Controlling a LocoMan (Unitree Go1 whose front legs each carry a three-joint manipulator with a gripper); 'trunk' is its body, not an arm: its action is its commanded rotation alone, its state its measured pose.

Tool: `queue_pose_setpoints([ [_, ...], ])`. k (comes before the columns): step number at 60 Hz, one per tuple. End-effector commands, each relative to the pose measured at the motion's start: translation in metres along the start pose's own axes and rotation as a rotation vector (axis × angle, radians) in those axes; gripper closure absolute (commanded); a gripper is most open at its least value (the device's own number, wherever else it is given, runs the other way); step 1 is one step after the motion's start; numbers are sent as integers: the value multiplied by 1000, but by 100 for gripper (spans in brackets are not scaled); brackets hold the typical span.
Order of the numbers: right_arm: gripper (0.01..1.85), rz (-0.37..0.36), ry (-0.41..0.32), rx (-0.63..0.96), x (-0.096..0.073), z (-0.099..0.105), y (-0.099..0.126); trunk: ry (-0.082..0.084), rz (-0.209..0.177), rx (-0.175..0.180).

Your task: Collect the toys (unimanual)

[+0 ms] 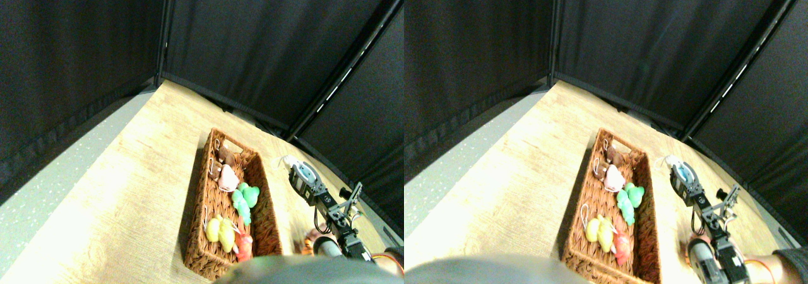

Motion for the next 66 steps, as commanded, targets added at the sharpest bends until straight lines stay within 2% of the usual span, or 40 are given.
queue_pose_setpoints([
  [1, 178, 49, 69, 13, 5, -8, 6, -22, 49, -18],
  [11, 173, 74, 140, -2, 17, -33, 15, -28, 85, -47],
  [13, 174, 72, 139, -5, 18, -37, 15, -29, 89, -51],
  [21, 172, 56, 216, -10, 24, -54, 18, -29, 104, -66],
  [26, 173, 55, 211, -18, 25, -61, 19, -26, 107, -69],
  [32, 178, 20, 225, 31, 24, -69, 20, -25, 106, -68],
  [36, 178, 2, 225, 6, 23, -72, 21, -21, 103, -67],
  [37, 168, -14, 227, 5, 22, -73, 21, -21, 103, -66],
  [41, 105, -50, 270, 14, 21, -71, 20, -17, 99, -61],
  [42, 105, -50, 270, 14, 21, -71, 20, -16, 97, -59],
  [44, 83, -59, 276, -13, 20, -71, 20, -15, 94, -57],
  [46, 73, -54, 281, -30, 21, -70, 19, -13, 92, -55],
  [51, 67, -47, 276, -28, 21, -68, 17, -5, 87, -48],
  [53, 75, -37, 263, -32, 22, -66, 17, -2, 84, -45],
  [61, 80, -44, 214, -23, 21, -53, 12, 6, 71, -26],
  [63, 81, -55, 170, -12, 20, -47, 9, 8, 64, -18],
  [66, 87, -36, 154, 13, 19, -39, 4, 13, 56, -6],
])
